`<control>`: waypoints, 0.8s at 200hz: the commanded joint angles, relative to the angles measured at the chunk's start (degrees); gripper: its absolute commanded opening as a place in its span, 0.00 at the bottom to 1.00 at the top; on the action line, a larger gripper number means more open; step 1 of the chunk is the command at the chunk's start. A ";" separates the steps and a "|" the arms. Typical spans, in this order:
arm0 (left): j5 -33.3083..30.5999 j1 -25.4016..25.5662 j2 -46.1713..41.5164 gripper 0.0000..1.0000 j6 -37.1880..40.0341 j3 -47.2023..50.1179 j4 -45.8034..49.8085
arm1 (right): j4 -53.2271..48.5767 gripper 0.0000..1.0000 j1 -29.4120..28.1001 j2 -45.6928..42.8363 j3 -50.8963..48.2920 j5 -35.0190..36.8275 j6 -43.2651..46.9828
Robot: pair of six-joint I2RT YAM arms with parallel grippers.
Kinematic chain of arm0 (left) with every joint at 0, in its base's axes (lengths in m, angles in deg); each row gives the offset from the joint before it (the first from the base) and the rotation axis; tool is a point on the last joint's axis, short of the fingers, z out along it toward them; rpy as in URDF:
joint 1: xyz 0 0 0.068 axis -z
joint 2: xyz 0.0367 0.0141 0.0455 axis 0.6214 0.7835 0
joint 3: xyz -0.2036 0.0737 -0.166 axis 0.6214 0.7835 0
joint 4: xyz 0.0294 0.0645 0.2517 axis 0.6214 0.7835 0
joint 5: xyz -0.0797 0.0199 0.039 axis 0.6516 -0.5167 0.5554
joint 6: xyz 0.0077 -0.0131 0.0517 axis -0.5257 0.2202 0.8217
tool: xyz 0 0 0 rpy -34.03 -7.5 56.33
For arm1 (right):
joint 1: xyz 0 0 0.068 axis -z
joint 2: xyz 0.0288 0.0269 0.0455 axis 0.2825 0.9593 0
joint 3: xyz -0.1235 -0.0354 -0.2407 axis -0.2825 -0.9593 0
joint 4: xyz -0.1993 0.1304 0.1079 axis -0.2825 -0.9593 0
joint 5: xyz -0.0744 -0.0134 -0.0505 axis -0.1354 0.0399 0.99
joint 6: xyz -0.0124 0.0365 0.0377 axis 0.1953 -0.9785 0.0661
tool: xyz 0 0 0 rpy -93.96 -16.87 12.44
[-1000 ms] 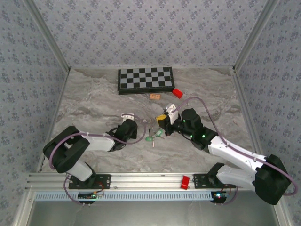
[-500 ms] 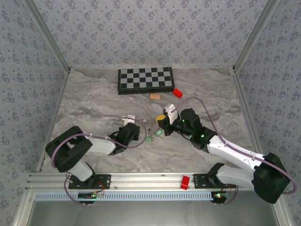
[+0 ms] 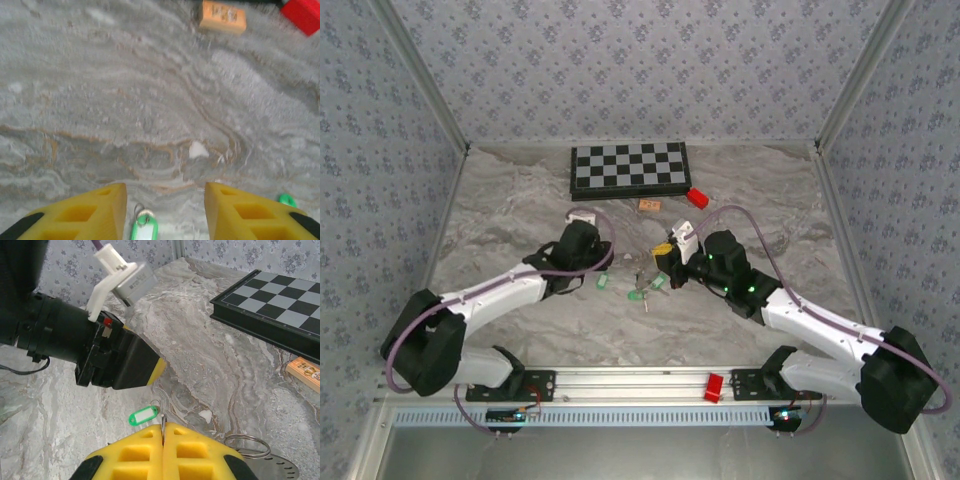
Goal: Put the keys on the keyring
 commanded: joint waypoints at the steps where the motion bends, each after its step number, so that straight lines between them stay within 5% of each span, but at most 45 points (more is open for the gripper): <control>1: 11.77 -2.69 2.84 0.39 -2.07 -4.23 12.27 | 0.88 0.00 -0.41 -1.53 -0.12 0.17 0.35; 87: 27.64 -10.04 18.79 0.27 0.31 -18.81 28.75 | 0.18 0.00 -0.49 -1.49 0.15 0.14 0.84; 160: 27.40 -12.59 26.74 0.26 5.13 -25.97 38.31 | 0.09 0.00 -0.44 -1.36 0.14 0.35 0.95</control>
